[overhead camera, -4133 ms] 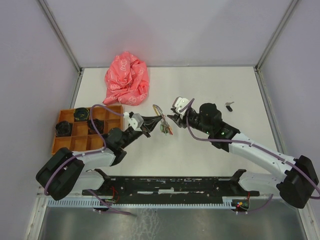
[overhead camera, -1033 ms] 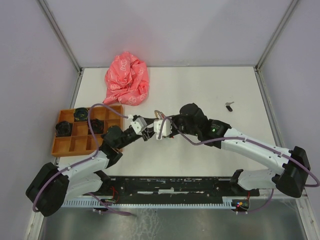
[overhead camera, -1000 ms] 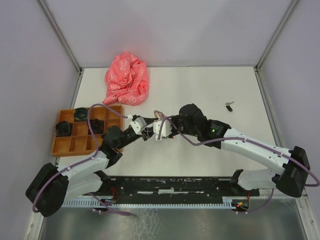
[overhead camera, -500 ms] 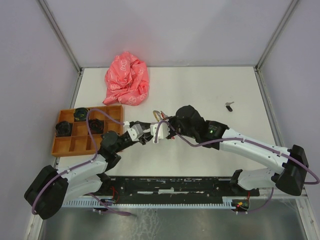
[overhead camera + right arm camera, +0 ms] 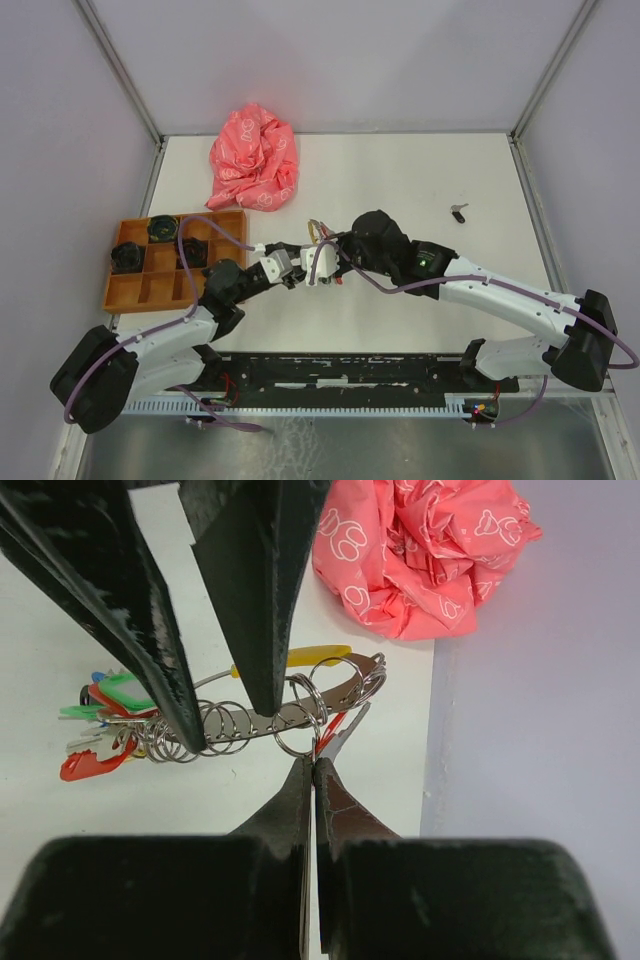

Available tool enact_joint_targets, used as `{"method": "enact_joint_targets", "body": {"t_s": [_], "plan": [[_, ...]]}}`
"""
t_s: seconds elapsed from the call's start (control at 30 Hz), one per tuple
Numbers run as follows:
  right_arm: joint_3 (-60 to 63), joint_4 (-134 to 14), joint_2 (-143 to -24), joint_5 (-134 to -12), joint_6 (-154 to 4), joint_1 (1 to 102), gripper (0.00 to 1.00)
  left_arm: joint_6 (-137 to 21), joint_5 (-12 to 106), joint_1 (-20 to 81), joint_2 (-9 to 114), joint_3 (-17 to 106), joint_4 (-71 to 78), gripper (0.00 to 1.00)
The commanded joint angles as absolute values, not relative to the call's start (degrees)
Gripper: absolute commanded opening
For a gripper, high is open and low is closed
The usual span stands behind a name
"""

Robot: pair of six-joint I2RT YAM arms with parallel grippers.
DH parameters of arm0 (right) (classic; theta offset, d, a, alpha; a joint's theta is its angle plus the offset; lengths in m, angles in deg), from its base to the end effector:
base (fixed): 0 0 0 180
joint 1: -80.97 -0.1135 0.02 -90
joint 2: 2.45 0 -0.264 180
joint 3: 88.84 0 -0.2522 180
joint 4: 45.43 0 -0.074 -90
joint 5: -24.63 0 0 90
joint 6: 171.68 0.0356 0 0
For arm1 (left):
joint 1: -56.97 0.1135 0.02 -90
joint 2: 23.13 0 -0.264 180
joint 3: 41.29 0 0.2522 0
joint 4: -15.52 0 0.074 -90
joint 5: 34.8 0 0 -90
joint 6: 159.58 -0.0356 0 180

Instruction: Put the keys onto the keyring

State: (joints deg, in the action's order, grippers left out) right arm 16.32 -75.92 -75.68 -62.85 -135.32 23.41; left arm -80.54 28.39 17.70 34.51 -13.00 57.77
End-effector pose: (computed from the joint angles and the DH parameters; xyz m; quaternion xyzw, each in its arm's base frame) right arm 0.1579 0.2455 0.3204 -0.7040 0.4956 -0.0015 0.5087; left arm 0.1459 -0.1401 0.2365 0.4215 0.4720 -0.3261 0.7023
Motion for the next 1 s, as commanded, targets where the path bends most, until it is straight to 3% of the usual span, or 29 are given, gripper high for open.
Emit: {"method": "enact_joint_targets", "body": {"t_s": [0.0, 0.67, 0.97], "plan": [[15.3, -70.6, -73.4, -64.0, -134.4, 23.1, 0.01, -83.5, 31.1, 17.5, 36.8, -9.4, 58.1, 0.37], [16.2, -70.3, -72.3, -65.0, -133.7, 23.2, 0.01, -83.1, 35.2, 17.5, 36.5, -9.0, 57.9, 0.40], [16.1, -70.2, -72.5, -66.3, -133.4, 23.2, 0.01, -82.7, 31.5, 17.5, 37.7, -8.2, 57.9, 0.33]]}}
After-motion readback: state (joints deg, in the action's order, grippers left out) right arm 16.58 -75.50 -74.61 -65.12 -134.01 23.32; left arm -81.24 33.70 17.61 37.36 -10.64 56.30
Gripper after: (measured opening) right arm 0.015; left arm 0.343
